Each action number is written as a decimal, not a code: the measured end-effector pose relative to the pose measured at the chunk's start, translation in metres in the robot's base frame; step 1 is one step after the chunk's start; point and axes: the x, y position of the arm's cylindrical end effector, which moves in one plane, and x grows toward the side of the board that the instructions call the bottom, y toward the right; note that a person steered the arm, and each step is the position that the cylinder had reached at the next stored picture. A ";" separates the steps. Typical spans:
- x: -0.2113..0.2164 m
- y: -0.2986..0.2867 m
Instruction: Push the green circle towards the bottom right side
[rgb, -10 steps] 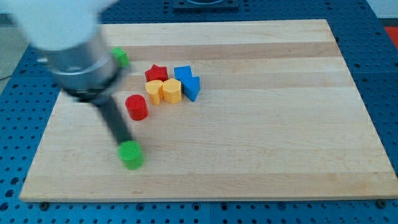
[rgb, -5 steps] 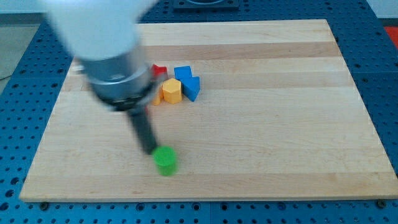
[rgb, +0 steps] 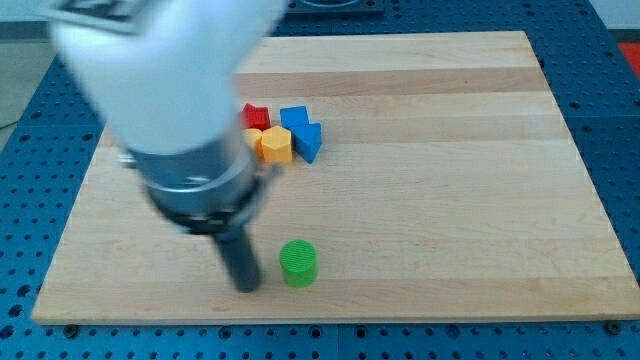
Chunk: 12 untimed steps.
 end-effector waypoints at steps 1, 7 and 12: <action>-0.015 0.101; -0.087 0.127; -0.061 0.157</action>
